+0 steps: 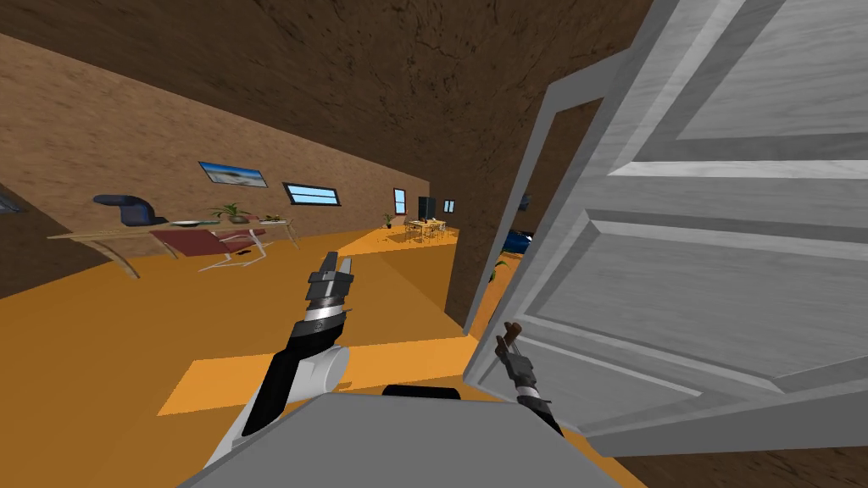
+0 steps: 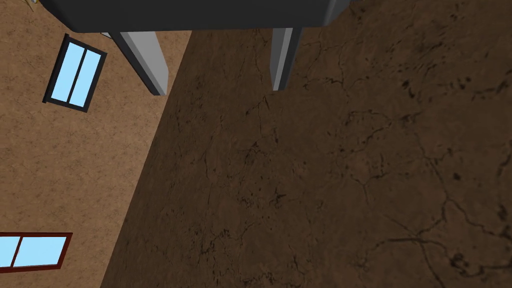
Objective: Pull the door open
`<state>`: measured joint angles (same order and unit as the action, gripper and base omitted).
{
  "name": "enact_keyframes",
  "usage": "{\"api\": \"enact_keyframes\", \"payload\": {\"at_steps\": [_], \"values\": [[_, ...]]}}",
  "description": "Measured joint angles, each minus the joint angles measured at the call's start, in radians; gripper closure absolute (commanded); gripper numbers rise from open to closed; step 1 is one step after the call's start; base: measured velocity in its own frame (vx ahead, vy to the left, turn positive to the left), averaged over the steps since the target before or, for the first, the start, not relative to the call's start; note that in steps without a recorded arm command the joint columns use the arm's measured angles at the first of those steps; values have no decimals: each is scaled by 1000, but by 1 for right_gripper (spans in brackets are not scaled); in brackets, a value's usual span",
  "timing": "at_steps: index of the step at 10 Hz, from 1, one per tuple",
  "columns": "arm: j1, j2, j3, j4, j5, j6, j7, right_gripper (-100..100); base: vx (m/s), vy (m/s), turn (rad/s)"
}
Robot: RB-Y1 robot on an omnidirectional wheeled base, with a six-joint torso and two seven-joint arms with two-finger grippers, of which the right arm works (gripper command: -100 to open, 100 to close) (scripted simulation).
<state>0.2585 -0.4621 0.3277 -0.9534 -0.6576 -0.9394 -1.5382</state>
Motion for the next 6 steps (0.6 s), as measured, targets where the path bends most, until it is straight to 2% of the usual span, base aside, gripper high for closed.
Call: {"api": "enact_keyframes", "payload": {"at_steps": [3, 4, 5, 6], "values": [[23, -26, 41, 3, 16, -38, -34, 100, -244, -49, 156], [32, -36, 52, -1, 20, -46, -43, 100, -94, 12, 21], [35, -37, 55, 0, 21, -46, -45, 100, -167, -20, 151], [40, -46, 60, 0, 24, -54, -51, 100, -228, -36, 135]]}}
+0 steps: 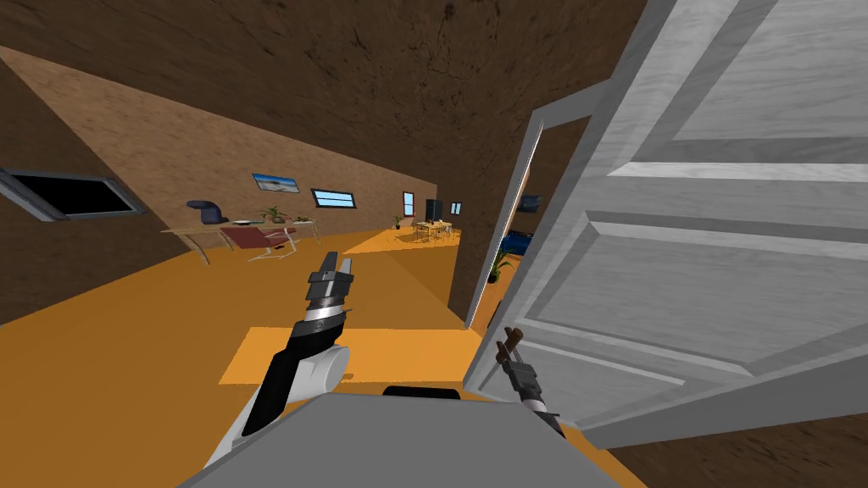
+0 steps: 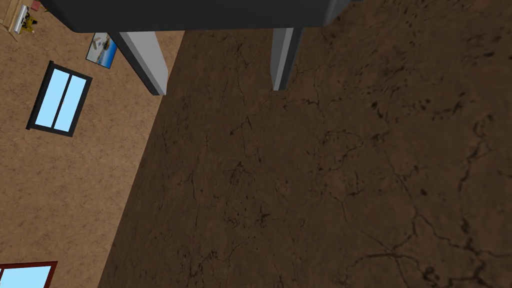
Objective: Pull the door open
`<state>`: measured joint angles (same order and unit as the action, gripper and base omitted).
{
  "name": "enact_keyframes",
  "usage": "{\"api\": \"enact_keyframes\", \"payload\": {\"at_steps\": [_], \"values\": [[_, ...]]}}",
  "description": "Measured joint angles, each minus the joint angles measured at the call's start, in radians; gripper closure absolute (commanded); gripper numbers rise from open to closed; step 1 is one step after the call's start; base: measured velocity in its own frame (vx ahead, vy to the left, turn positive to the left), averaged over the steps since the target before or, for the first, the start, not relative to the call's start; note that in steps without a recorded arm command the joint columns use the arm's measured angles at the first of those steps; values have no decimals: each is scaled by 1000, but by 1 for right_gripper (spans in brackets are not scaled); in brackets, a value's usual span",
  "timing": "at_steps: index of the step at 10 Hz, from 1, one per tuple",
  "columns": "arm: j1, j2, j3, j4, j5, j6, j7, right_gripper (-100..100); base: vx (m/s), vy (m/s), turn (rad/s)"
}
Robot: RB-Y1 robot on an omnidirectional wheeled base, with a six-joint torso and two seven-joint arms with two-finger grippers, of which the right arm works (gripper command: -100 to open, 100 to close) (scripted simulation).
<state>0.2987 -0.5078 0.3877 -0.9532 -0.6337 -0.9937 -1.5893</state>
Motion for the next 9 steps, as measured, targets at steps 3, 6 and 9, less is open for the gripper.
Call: {"api": "enact_keyframes", "payload": {"at_steps": [3, 6, 9], "values": [[12, -21, 28, 8, 15, -40, -29, 100, -226, -57, 116], [26, -45, 60, 31, 32, -88, -63, 100, -185, -22, 75], [25, -53, 69, 42, 39, -103, -76, 100, -218, -51, 165]]}}
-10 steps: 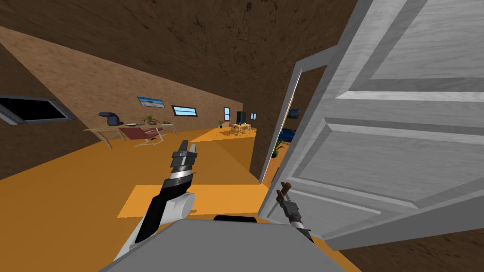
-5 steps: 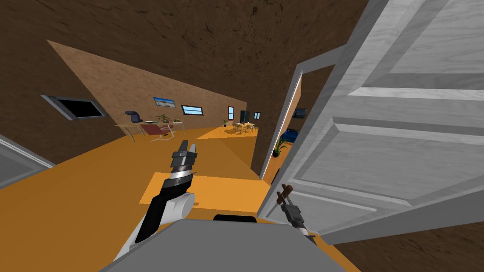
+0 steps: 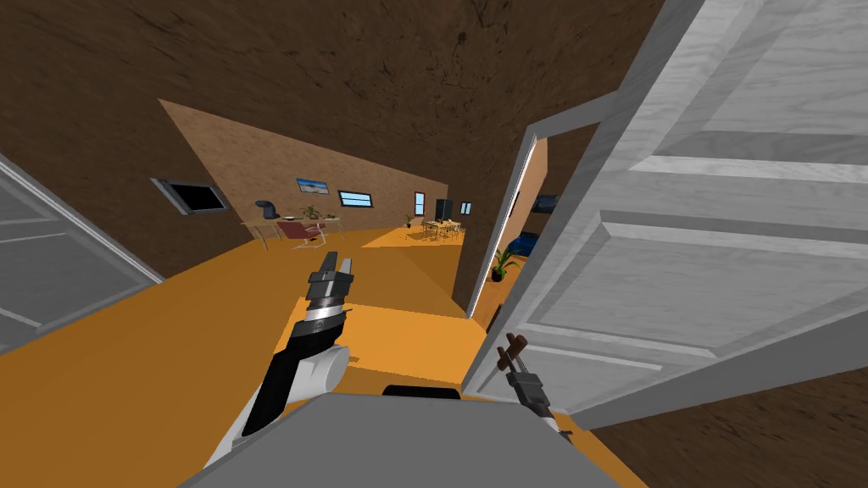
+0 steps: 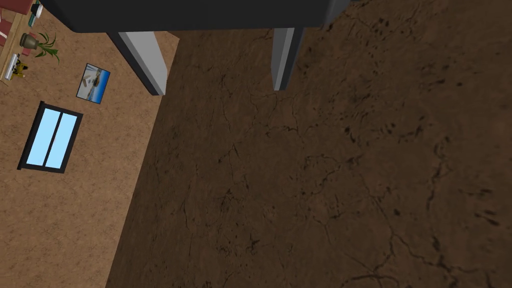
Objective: Pull the door open
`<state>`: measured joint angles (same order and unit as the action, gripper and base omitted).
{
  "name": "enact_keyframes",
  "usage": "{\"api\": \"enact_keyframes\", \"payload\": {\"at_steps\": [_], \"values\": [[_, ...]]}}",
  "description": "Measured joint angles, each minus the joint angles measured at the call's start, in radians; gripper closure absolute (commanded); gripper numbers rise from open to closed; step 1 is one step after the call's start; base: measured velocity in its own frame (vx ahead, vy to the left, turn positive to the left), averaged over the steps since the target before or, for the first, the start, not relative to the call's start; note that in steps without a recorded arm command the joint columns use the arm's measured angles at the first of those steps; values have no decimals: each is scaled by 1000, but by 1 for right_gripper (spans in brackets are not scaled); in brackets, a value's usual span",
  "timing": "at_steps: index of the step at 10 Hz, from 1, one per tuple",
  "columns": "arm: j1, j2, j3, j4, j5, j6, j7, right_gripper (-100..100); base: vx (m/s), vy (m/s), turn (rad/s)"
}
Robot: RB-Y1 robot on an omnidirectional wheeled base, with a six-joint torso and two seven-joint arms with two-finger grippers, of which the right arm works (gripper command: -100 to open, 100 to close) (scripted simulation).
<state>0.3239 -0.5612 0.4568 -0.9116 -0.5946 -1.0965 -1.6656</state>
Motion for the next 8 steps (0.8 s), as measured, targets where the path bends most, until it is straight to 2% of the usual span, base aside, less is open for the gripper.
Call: {"api": "enact_keyframes", "payload": {"at_steps": [5, 8], "values": [[-3, -25, 28, 40, 20, -46, -42, 100, -226, -40, 128], [-1, -32, 39, 46, 27, -58, -54, 100, -130, -38, 77]]}}
